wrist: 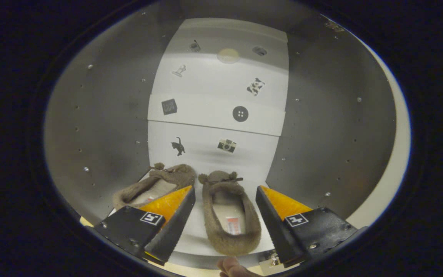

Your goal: Open the shoe cabinet door, grab the shoes and put them into the shoe cabinet, then close the shoe cabinet door.

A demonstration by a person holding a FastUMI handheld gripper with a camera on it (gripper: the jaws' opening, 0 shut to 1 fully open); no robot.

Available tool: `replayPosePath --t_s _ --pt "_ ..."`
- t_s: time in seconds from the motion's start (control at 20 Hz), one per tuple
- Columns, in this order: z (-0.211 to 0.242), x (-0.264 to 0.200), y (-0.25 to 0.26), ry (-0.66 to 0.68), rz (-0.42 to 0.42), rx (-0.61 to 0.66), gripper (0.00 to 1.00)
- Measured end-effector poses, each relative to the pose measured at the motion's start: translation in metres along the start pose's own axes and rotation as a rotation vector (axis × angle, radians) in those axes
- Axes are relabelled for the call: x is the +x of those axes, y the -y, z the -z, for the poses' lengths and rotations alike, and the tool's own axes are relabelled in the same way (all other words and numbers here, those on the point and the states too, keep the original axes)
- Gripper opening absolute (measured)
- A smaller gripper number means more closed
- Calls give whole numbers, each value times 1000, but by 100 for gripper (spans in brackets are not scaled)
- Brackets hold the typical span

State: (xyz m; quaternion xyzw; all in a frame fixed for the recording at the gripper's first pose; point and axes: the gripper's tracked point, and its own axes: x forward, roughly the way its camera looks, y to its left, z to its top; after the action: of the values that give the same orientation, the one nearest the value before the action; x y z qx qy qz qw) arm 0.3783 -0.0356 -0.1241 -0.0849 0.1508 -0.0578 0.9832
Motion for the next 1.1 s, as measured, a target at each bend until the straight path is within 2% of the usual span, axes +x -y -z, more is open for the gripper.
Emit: replayPosePath --t_s 0.05,0.2,0.4,0.55,0.7,0.85,1.1 --pt "0 -14 -1 -1 -9 23 100" --pt "0 -61 -12 17 -51 92 100" --pt "7 -130 -7 73 6 45 100" --pt "13 -197 -10 93 -13 67 100" --pt "14 -261 12 103 29 71 100" --pt "5 -317 19 114 -32 91 100" --pt "-10 -410 64 137 -91 95 100"
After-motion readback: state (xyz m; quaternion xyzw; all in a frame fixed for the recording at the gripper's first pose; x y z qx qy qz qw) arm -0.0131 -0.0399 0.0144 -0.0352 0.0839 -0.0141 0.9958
